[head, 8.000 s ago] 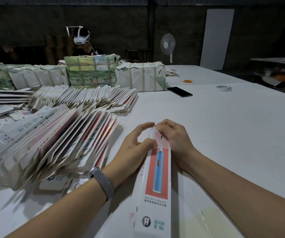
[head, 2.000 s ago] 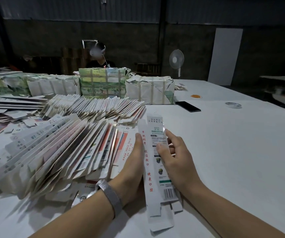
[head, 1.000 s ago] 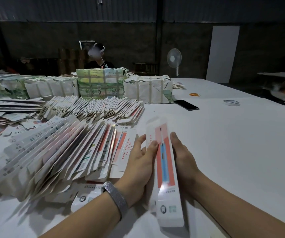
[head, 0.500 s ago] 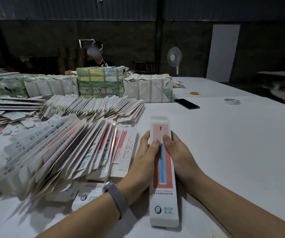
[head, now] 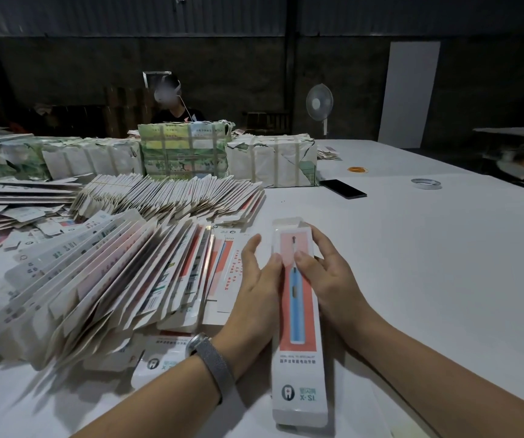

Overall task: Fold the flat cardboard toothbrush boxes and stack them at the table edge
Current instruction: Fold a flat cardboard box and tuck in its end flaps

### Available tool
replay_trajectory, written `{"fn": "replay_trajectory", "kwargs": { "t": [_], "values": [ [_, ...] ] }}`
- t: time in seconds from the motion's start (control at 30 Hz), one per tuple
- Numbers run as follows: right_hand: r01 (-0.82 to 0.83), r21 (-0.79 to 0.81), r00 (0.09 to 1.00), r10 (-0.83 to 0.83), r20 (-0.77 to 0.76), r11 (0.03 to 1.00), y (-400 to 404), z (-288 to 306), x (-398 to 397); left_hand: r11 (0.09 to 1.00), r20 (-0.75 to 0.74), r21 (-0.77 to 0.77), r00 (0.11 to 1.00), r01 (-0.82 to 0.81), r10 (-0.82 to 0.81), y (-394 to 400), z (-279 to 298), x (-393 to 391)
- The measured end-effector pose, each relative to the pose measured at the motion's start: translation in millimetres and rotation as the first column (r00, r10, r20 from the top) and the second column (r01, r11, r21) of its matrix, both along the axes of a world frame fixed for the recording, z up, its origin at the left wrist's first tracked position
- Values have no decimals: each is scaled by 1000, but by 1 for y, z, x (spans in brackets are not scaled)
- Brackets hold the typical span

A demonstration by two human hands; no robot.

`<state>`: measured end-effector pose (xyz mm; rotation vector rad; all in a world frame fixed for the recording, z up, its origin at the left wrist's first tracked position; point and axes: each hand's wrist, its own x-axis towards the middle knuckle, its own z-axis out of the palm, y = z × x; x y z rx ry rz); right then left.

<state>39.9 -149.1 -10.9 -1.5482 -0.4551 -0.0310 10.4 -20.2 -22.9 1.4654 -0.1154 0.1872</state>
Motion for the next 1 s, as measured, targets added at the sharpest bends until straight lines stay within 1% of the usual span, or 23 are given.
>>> {"fn": "replay_trajectory", "kwargs": {
  "t": [0.07,0.2,0.37,0.53,0.63,0.73,0.83,0.9,1.0],
  "values": [
    [-11,12,1000,12,-9,1000,1,0,0,1000,-13,-23,1000,-9,9,1,3,-1],
    [-20,15,999,20,-41,1000,0,-1,2,1000,-15,4,1000,2,-2,0,4,0],
    [-32,10,993,33,-116,999,0,-2,4,1000,-30,-15,1000,7,-7,1,4,1],
    [-50,50,985,58,-162,997,1,-4,5,1000,-49,-13,999,-12,12,5,1,6],
    [-51,38,984,57,-170,998,-1,-3,4,999,-69,-38,998,-18,15,6,0,7],
    [-50,38,983,55,-172,998,-2,-2,4,1000,-85,-19,996,-1,0,7,-1,7],
    [-20,42,989,26,-143,999,0,-2,3,1000,-76,-1,997,0,0,7,-2,8],
    [14,56,992,-7,-125,998,1,-3,3,1000,-71,31,997,-2,4,7,-1,8],
    [28,106,992,-14,-129,994,-1,-6,4,998,-69,53,997,26,-22,5,0,6]
  ]
}}
